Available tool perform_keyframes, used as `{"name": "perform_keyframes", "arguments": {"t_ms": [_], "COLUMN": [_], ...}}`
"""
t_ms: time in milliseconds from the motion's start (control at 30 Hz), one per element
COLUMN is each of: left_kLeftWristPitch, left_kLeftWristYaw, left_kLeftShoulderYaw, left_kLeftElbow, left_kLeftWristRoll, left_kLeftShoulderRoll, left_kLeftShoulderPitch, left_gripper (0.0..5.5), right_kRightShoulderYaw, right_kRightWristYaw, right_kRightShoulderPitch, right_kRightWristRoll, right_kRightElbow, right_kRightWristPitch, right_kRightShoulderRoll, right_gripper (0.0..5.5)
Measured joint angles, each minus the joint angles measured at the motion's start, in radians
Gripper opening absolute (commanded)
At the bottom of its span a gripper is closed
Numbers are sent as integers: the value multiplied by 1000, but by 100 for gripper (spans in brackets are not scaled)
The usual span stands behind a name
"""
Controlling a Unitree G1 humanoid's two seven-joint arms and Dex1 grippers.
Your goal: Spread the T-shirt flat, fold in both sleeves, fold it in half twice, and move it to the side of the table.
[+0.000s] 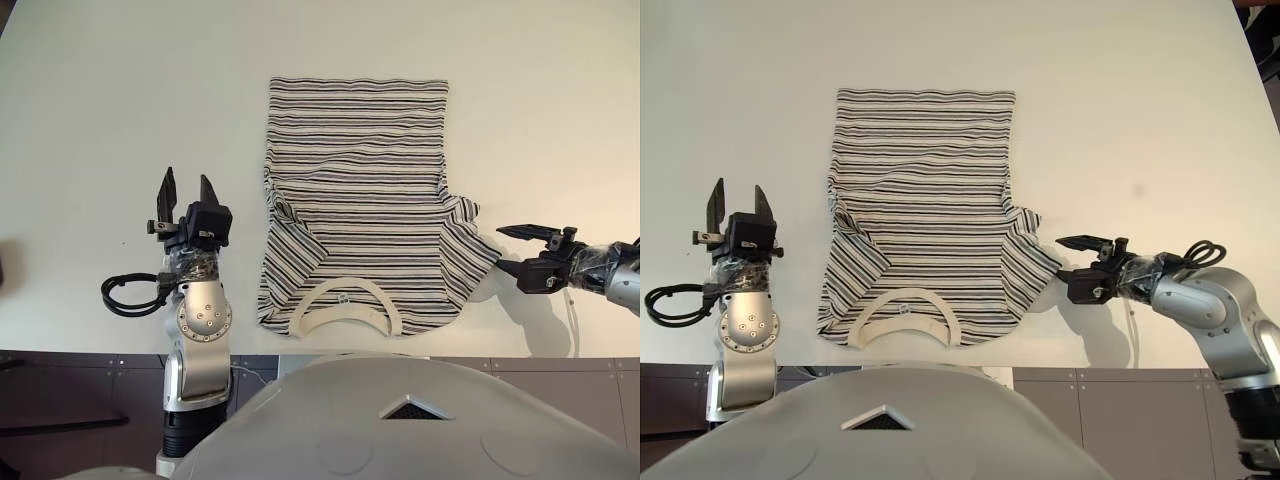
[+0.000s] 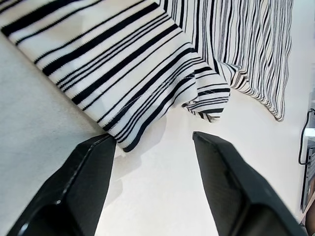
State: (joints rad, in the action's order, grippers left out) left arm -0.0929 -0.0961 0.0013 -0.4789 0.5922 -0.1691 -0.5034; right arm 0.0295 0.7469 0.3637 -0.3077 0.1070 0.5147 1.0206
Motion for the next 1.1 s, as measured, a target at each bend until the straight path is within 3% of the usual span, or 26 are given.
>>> {"name": "perform_keyframes", "arguments": {"t_ms": [500,800,1100], "left_kLeftWristPitch": [18,24,74], "left_kLeftWristYaw": [-44,-49,-88], "left_kLeftShoulderYaw": [-23,-22,24], "left_kLeftElbow": [97,118,195], "left_kLeftWristRoll": [1,-1,-24], "left_kLeftShoulderRoll": [23,23,2], "left_kLeftShoulderPitch": [9,19,-44], "left_gripper": [209,209,209], "right_kRightShoulderYaw": [77,80,13], "right_kRightWristYaw": [-3,5,269], "right_kRightShoulderPitch": [-80,-73,-93], "right_kRightWristRoll": [-1,50,528], "right_kRightElbow": [-108,-107,148], "right_kRightWristPitch": [110,94,-215], "right_kRightShoulderRoll": [3,3,53], "right_gripper": [11,11,11]}}
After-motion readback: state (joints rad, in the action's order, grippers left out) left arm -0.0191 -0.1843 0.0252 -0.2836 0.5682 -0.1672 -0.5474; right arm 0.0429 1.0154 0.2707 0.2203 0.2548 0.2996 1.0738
